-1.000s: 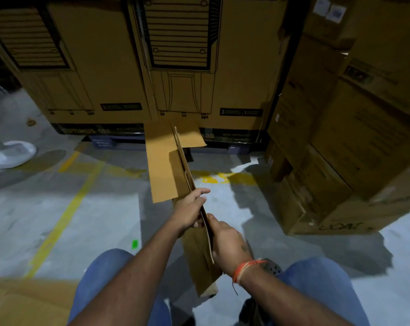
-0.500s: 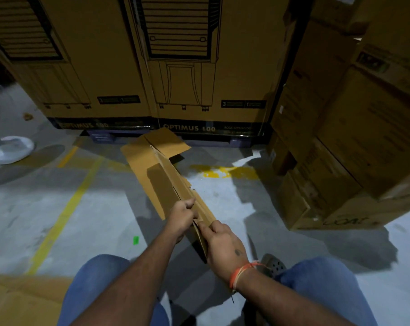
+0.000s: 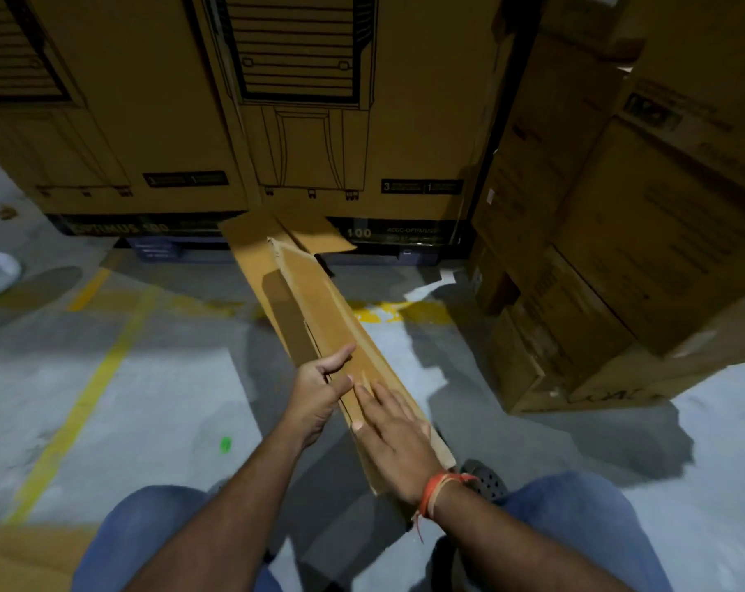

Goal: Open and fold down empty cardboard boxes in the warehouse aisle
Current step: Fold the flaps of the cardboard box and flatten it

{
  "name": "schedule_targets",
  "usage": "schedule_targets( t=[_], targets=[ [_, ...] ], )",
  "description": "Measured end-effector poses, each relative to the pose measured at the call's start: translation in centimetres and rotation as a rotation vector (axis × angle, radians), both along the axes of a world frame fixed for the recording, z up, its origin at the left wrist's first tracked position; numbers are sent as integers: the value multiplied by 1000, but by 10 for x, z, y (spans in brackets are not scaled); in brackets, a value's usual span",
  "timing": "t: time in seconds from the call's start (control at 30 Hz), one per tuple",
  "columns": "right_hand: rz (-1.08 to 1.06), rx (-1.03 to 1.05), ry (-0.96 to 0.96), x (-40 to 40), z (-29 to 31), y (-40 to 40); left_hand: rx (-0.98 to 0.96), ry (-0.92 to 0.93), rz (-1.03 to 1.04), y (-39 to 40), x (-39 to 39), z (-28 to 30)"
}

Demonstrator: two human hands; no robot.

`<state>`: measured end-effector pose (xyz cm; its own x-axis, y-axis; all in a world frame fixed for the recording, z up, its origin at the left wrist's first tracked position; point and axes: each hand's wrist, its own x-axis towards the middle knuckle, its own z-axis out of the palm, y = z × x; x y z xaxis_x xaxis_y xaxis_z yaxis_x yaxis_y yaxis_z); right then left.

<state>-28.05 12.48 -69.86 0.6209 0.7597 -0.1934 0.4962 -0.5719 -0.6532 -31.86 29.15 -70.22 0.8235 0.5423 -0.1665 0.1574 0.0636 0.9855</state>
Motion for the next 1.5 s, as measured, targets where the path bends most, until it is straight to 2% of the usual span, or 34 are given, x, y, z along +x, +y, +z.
schedule_targets(
  t=[0.13, 0.23, 0.3, 0.37, 0.47, 0.53, 0.57, 0.7, 0.8, 0.87, 1.03, 1.23, 1.37, 1.5],
  targets=[
    [10, -1, -176, 5, -1, 9, -271, -115, 80, 25, -19, 1],
    [54, -67, -145, 9, -23, 18, -368, -52, 195, 56, -46, -9],
    [74, -174, -21, 17, -48, 22, -239, 128, 246, 81, -62, -29],
    [70, -302, 65, 29, -72, 25, 35, 391, 257, 108, -72, -57],
    [16, -383, 134, 45, -99, 34, 337, 834, 35, 138, -81, -107],
    [-10, -395, 164, 55, -116, 40, 385, 1086, -132, 144, -78, -138],
    [-27, -401, 180, 60, -124, 42, 380, 1148, -184, 141, -74, -147],
    [-149, -418, 258, 81, -166, 45, 569, 1101, -348, 127, -43, -178],
    [-211, -452, 294, 103, -198, 50, 587, 1046, -466, 119, -20, -206],
    [-227, -463, 273, 117, -218, 56, 616, 1024, -454, 115, -8, -222],
    [-85, -629, 112, 146, -265, 76, 672, 955, -409, 126, 10, -272],
    [18, -747, 31, 166, -327, 99, 728, 1049, -467, 156, 30, -328],
    [80, -854, 96, 183, -363, 88, 661, 1135, -609, 171, 42, -363],
    [141, -885, 96, 186, -381, 74, 722, 1182, -774, 172, 42, -390]
  ],
)
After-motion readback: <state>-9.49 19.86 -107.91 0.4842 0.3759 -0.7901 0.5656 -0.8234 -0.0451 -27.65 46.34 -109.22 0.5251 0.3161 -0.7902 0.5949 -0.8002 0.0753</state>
